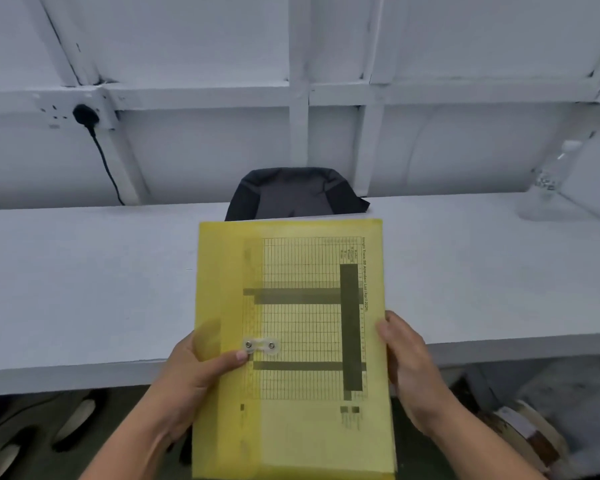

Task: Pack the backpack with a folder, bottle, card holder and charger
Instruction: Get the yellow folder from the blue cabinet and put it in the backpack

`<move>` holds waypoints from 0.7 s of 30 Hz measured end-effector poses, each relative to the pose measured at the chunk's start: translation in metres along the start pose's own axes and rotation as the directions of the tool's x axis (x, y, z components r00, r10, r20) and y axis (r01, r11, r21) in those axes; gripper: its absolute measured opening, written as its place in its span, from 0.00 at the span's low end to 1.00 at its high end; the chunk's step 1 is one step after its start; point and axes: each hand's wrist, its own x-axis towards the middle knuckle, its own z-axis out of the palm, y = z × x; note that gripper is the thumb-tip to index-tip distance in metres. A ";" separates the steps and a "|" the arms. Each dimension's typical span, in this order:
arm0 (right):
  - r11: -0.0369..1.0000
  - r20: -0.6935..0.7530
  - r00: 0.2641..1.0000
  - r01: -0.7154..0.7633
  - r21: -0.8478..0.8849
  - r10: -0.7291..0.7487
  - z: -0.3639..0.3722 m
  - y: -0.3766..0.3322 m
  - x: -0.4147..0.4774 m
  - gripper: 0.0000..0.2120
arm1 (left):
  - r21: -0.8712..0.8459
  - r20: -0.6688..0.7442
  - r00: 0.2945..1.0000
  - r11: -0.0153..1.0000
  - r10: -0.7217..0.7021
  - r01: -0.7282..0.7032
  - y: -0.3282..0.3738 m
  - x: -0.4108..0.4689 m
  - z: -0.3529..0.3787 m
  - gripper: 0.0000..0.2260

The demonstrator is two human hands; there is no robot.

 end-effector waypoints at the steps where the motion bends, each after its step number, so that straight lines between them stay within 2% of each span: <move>1: 1.000 0.001 1.000 -0.010 -0.013 0.010 -0.006 -0.005 0.006 0.19 | -0.003 0.014 1.000 1.000 -0.005 0.005 -0.002 0.002 -0.003 0.26; 3: 0.992 -0.063 0.998 0.020 -0.124 -0.028 -0.019 -0.017 0.030 0.19 | -0.013 0.023 1.000 1.000 -0.016 0.016 -0.005 0.004 -0.007 0.31; 4: 0.967 -0.096 0.993 0.040 -0.250 -0.066 -0.024 -0.025 0.045 0.18 | -0.017 0.016 1.000 1.000 -0.022 0.023 -0.007 0.004 -0.007 0.35; 5: 0.919 -0.093 0.990 0.066 -0.388 -0.110 -0.027 -0.033 0.061 0.17 | -0.024 0.008 1.000 0.999 -0.026 0.026 -0.008 0.005 -0.009 0.36; 6: 0.846 -0.029 0.989 0.110 -0.521 -0.146 -0.028 -0.041 0.075 0.13 | -0.029 -0.001 1.000 0.999 -0.024 0.024 -0.009 0.005 -0.009 0.36; 7: 0.747 0.083 0.984 0.172 -0.642 -0.156 -0.028 -0.047 0.089 0.09 | -0.032 -0.007 1.000 0.999 -0.021 0.020 -0.010 0.006 -0.011 0.33; 9: 0.464 0.302 0.953 0.277 -0.842 -0.020 -0.021 -0.050 0.108 0.06 | -0.036 -0.009 1.000 0.999 -0.025 0.024 -0.015 0.007 -0.013 0.29; 10: 0.292 0.316 0.947 0.286 -0.913 0.060 -0.019 -0.049 0.113 0.11 | -0.040 -0.013 0.999 0.999 -0.032 0.032 -0.017 0.007 -0.014 0.29; 11: 0.201 0.306 0.949 0.285 -0.937 0.082 -0.018 -0.046 0.120 0.16 | -0.049 -0.020 0.999 0.998 -0.041 0.039 -0.018 0.007 -0.016 0.30; 12: 0.200 0.272 0.959 0.252 -0.947 0.080 -0.016 -0.043 0.126 0.17 | -0.057 -0.030 0.998 0.997 -0.046 0.044 -0.020 0.007 -0.017 0.30; 14: 0.256 0.194 0.979 0.173 -0.951 0.056 -0.013 -0.042 0.136 0.13 | -0.069 -0.043 0.997 0.996 -0.056 0.053 -0.020 0.006 -0.018 0.28; 15: 0.250 0.166 0.983 0.142 -0.958 0.080 -0.012 -0.044 0.139 0.15 | -0.067 -0.050 0.997 0.996 -0.061 0.057 -0.020 0.006 -0.019 0.28; 16: 0.260 0.148 0.985 0.122 -0.958 0.085 -0.012 -0.044 0.143 0.16 | -0.062 -0.055 0.996 0.996 -0.065 0.062 -0.020 0.006 -0.020 0.30; 17: 0.185 0.173 0.980 0.154 -0.971 0.095 -0.014 -0.046 0.147 0.17 | -0.059 -0.058 0.996 0.996 -0.072 0.068 -0.019 0.005 -0.021 0.33; 18: 0.223 0.161 0.980 0.132 -0.966 0.118 -0.011 -0.051 0.149 0.18 | -0.058 -0.060 0.995 0.996 -0.075 0.072 -0.018 0.006 -0.021 0.35; 21: 0.306 0.233 0.972 0.234 -0.923 -0.041 0.000 -0.084 0.162 0.04 | -0.053 -0.061 0.995 0.996 -0.077 0.074 -0.017 0.004 -0.022 0.34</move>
